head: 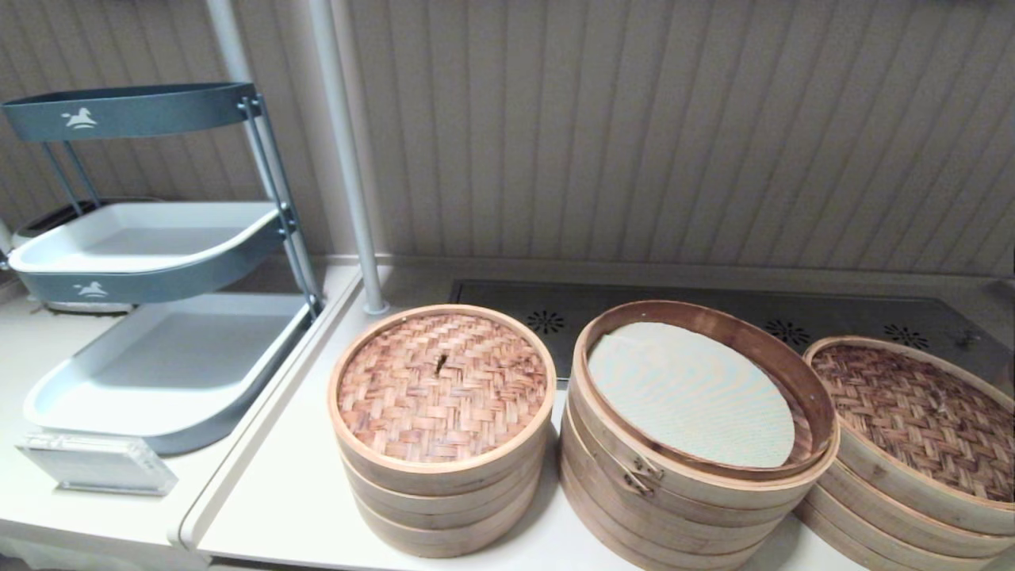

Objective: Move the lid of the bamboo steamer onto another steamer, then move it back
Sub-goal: Pick up the steamer

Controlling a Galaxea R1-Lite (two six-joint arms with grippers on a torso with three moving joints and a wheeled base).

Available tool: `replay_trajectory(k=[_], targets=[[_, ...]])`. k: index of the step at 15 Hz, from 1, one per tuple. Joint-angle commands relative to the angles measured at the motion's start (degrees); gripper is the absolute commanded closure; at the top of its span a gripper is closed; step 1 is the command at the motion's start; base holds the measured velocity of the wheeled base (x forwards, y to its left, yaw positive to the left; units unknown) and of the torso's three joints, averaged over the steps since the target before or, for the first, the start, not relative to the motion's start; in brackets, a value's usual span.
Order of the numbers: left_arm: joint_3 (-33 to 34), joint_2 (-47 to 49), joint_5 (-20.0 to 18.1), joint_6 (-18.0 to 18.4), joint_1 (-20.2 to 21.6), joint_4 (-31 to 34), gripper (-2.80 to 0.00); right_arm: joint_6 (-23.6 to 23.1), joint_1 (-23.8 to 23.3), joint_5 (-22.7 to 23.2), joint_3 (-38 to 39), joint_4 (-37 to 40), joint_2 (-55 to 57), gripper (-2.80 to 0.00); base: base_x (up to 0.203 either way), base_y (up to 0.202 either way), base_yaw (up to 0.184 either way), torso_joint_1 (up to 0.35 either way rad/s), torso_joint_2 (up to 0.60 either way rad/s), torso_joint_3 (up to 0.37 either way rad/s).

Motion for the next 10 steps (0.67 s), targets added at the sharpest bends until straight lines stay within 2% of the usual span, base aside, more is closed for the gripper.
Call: replay_trajectory(k=[1, 10], targets=[[1.4, -0.1, 0.0, 0.0, 0.1, 0.0, 0.0, 0.7, 0.1, -0.2, 1.4, 0.0, 0.2, 0.0, 0.0, 0.0, 0.0, 0.0, 0.0, 0.0], [1.4, -0.1, 0.0, 0.0, 0.1, 0.0, 0.0, 1.1, 0.0, -0.3, 1.4, 0.0, 0.3, 0.0, 0.0, 0.0, 0.0, 0.0, 0.0, 0.0]])
